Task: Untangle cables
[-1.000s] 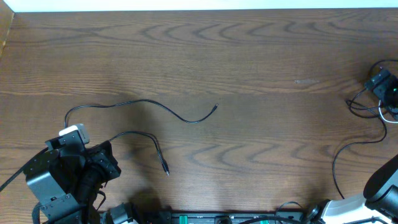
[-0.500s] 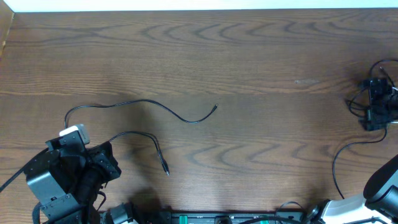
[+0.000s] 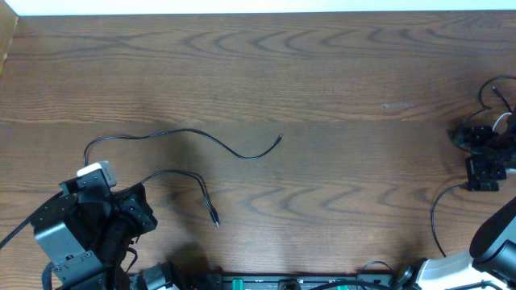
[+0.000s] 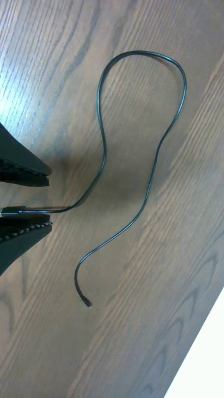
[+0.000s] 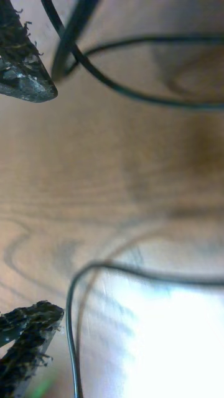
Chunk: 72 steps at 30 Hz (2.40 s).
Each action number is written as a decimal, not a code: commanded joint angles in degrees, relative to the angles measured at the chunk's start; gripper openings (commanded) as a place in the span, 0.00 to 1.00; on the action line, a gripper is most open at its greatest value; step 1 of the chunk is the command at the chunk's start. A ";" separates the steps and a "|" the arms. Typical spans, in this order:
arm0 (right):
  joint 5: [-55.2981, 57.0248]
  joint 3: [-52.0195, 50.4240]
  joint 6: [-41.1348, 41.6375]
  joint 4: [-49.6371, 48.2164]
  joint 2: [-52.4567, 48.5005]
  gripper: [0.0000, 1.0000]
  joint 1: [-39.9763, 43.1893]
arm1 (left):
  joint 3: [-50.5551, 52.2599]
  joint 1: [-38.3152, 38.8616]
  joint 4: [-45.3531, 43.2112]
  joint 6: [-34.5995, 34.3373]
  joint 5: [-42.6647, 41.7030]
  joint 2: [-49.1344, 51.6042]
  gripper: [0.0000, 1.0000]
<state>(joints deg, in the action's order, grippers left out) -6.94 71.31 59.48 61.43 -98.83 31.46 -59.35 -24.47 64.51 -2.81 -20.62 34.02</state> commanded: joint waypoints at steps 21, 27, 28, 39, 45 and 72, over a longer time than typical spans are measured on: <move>9.99 -12.52 -14.14 -5.22 1.11 0.99 -7.48 | 0.39 0.13 1.03 -0.04 0.13 -0.04 0.21; 9.99 -16.57 -14.19 -9.01 1.11 0.99 -7.56 | 0.39 0.13 1.03 -0.04 0.15 -0.04 0.21; 10.01 -16.81 -14.16 -9.31 1.11 0.97 -7.56 | 0.39 0.13 1.03 -0.04 0.13 -0.04 0.21; 5.77 -16.41 -14.69 -11.98 1.11 0.01 -7.54 | 0.39 0.13 1.03 -0.04 0.15 -0.04 0.21; -1.18 -10.95 -21.14 -11.41 1.77 0.01 -7.52 | 0.39 0.13 1.03 -0.04 0.13 -0.04 0.21; 20.81 16.33 -23.54 -16.85 12.20 0.01 -4.79 | 0.39 0.13 1.05 -0.04 0.15 -0.04 0.21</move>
<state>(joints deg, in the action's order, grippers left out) 3.40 86.85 36.77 44.12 -86.83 25.58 -59.35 -24.47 65.56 -2.81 -20.64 34.02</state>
